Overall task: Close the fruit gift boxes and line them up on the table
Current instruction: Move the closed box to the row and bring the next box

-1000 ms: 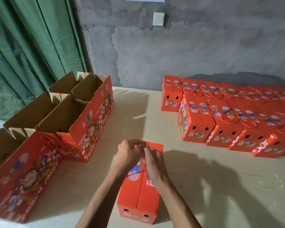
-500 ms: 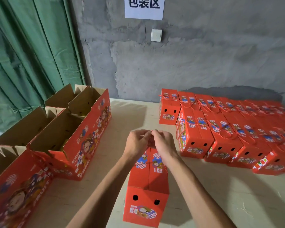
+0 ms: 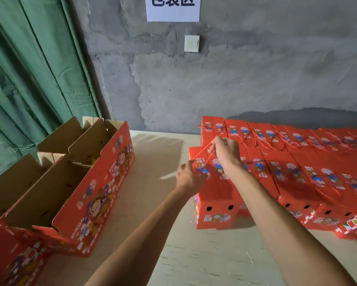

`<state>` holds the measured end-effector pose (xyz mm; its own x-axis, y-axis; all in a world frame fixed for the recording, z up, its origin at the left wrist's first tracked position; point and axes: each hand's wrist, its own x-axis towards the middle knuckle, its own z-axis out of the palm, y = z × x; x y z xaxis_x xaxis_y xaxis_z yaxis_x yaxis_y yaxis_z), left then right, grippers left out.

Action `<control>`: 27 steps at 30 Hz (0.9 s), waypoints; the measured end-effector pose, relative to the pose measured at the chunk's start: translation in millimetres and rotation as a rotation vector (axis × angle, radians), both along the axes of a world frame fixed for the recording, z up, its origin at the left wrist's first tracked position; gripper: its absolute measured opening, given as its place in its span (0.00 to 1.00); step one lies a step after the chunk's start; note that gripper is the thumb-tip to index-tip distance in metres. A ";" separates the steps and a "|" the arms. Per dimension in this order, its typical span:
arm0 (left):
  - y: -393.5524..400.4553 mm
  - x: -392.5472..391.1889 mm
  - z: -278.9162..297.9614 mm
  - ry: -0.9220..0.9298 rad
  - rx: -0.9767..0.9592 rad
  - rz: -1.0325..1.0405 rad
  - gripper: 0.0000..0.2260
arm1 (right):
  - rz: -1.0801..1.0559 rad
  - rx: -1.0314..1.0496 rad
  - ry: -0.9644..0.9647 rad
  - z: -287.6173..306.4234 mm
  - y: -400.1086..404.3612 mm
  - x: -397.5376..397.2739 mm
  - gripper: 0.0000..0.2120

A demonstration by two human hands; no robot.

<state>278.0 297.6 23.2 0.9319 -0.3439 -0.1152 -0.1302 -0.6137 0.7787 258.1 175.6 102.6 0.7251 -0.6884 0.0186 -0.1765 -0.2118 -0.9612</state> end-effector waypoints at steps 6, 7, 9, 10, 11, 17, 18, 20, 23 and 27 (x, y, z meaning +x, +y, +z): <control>-47.8 28.0 -31.8 0.327 -0.284 0.164 0.27 | -0.046 -0.044 0.006 -8.5 -47.6 42.9 0.15; -54.4 33.8 -36.1 0.363 -0.294 0.176 0.23 | -0.043 -0.045 0.003 -12.4 -54.4 47.3 0.15; -65.5 44.5 -44.5 0.375 -0.295 0.161 0.15 | -0.049 -0.032 -0.014 -22.4 -66.8 55.1 0.14; -69.9 48.6 -49.5 0.368 -0.290 0.153 0.14 | -0.053 -0.021 -0.018 -27.0 -71.8 58.7 0.14; -73.7 52.3 -53.9 0.371 -0.286 0.156 0.14 | -0.051 -0.005 -0.017 -31.8 -76.0 62.2 0.13; -85.7 75.2 -82.5 0.379 -0.222 0.180 0.16 | 0.025 0.014 0.011 -66.2 -91.3 68.8 0.12; -86.5 80.0 -85.8 0.376 -0.230 0.182 0.16 | 0.035 0.009 0.011 -71.0 -93.1 69.8 0.12; -89.0 87.1 -86.7 0.363 -0.239 0.189 0.16 | 0.030 0.012 -0.002 -75.3 -95.9 73.0 0.12; -88.4 93.6 -83.3 0.345 -0.192 0.134 0.14 | -0.021 -0.080 0.057 -77.7 -97.3 75.8 0.13; -69.4 91.8 -70.7 0.492 -0.369 0.157 0.15 | 0.005 -0.355 0.306 -68.1 -88.7 66.7 0.17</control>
